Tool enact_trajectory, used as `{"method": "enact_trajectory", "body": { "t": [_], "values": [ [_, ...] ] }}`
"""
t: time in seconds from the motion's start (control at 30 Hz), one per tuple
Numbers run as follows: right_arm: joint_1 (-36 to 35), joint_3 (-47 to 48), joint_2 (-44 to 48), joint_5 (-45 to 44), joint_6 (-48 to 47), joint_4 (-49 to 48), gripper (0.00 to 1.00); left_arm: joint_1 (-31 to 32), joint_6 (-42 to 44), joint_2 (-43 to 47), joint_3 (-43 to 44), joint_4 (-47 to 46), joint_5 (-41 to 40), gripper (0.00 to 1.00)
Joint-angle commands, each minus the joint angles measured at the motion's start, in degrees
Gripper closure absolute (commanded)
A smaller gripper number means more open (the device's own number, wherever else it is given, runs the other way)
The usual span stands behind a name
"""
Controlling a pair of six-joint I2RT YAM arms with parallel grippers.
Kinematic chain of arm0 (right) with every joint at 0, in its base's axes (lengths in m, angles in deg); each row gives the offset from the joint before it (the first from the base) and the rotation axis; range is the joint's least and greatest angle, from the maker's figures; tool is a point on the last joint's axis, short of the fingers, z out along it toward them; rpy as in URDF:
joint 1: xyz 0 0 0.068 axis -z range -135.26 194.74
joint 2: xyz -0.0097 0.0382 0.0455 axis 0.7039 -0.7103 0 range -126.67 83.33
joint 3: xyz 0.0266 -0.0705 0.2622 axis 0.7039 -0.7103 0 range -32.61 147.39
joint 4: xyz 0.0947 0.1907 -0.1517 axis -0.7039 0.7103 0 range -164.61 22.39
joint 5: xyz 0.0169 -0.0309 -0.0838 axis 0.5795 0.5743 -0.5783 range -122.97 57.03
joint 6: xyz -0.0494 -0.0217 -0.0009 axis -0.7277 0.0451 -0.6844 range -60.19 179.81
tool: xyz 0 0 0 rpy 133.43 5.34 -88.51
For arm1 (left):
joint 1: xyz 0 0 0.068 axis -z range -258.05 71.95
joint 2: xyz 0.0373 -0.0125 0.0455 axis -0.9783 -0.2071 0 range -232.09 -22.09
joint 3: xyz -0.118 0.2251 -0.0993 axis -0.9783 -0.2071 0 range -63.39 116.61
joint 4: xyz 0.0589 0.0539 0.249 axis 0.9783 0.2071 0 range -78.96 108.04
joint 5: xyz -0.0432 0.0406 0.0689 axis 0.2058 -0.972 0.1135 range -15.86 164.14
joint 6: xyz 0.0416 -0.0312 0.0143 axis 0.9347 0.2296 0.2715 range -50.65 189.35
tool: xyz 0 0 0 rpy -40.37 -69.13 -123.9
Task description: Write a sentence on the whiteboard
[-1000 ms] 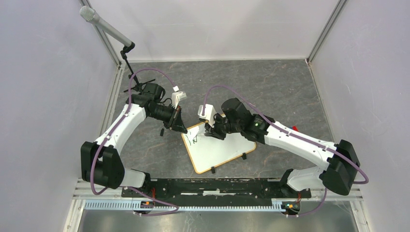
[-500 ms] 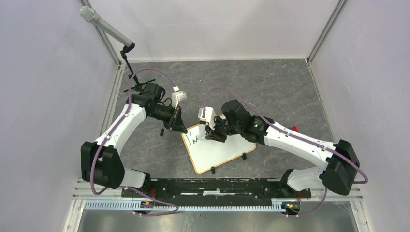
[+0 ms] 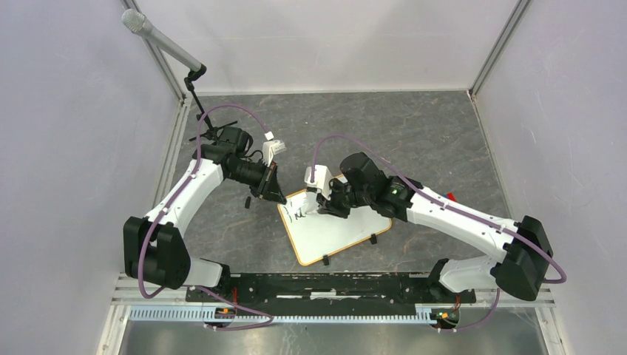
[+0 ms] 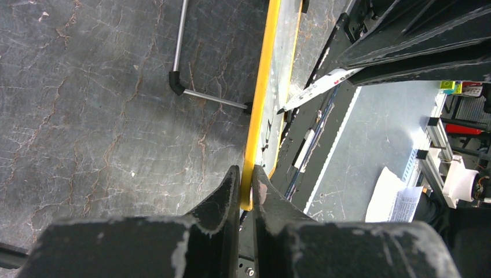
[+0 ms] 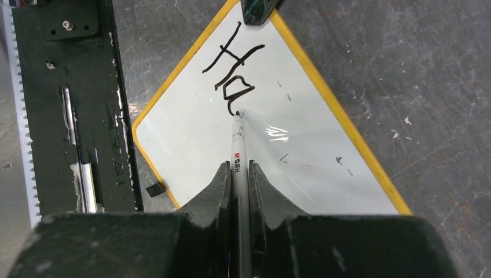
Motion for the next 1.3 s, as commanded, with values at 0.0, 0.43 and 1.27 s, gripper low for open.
{"method": "enact_trajectory", "body": {
  "t": [0.0, 0.43, 1.27],
  "values": [
    [0.1, 4.7, 2.2, -1.3, -1.0, 0.0, 1.00, 0.9, 0.2, 0.8, -0.4, 1.1, -0.8, 0.98],
    [0.3, 5.2, -0.9, -1.4, -1.2, -1.7, 1.00, 0.9, 0.2, 1.3, -0.7, 1.1, -1.2, 0.98],
    [3.4, 4.1, -0.5, -0.6, -0.7, -1.2, 1.00, 1.1, 0.4, 0.9, -0.6, 1.1, -1.4, 0.98]
  ]
}}
